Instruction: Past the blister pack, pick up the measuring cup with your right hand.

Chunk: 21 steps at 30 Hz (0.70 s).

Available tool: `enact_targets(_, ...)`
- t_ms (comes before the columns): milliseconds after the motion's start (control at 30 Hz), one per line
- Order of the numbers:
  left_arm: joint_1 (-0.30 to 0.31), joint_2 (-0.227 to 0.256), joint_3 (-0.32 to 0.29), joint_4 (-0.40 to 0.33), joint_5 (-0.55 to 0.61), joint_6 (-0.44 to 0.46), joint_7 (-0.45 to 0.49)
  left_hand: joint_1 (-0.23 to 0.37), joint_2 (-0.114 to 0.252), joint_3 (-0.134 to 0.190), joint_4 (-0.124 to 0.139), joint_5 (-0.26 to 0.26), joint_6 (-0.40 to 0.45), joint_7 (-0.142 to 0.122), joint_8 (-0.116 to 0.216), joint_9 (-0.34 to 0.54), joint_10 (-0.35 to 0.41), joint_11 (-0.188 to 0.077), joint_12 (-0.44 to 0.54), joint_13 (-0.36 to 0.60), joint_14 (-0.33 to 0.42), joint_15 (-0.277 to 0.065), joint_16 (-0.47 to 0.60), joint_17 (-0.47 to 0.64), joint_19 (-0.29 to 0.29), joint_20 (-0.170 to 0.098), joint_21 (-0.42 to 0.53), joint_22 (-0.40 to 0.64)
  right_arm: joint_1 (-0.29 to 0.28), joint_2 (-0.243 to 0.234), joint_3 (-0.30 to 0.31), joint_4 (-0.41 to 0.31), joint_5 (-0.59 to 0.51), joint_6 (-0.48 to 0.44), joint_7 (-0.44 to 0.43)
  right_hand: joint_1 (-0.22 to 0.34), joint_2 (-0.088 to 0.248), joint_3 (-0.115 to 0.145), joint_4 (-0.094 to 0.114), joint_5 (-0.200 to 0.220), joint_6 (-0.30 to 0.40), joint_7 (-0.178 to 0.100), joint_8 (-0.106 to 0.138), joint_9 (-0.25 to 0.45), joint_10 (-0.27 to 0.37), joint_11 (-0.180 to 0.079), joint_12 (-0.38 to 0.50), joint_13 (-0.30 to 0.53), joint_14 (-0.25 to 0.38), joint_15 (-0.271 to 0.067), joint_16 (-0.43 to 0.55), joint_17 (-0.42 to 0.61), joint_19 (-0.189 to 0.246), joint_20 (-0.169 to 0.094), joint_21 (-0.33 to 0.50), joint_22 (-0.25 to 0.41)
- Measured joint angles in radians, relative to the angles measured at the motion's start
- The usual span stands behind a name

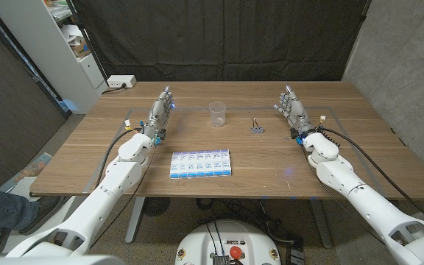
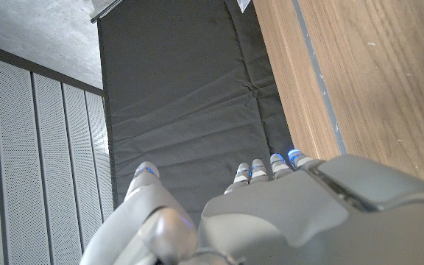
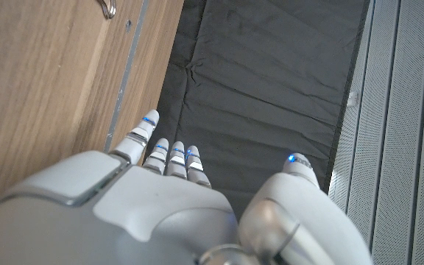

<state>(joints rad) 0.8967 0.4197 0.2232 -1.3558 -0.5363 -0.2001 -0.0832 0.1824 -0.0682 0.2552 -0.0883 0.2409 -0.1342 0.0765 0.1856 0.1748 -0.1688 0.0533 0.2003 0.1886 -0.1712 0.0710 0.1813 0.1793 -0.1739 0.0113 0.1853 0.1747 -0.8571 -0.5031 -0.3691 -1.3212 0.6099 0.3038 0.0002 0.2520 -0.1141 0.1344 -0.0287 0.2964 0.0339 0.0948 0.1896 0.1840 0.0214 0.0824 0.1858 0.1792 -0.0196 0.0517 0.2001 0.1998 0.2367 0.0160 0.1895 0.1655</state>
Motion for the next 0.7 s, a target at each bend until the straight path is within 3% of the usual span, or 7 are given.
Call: enact_targets(700, 0.007, -0.005, -0.029, -0.027, 0.026, 0.027, -0.009, 0.004, 0.004, 0.0, 0.0, 0.0, 0.0, 0.0, 0.0, 0.0, 0.0, 0.0, 0.0, 0.0, 0.0, 0.0, 0.0, 0.0, 0.0, 0.0, 0.0, 0.0, 0.0, -0.019, -0.038, -0.017, -0.131, 0.051, -0.061, 0.02, 0.012, 0.004, -0.004, 0.016, 0.006, -0.006, 0.0, 0.0, 0.0, 0.0, 0.0, 0.0, 0.0, 0.0, 0.0, 0.0, 0.0, 0.0, 0.0, 0.0)
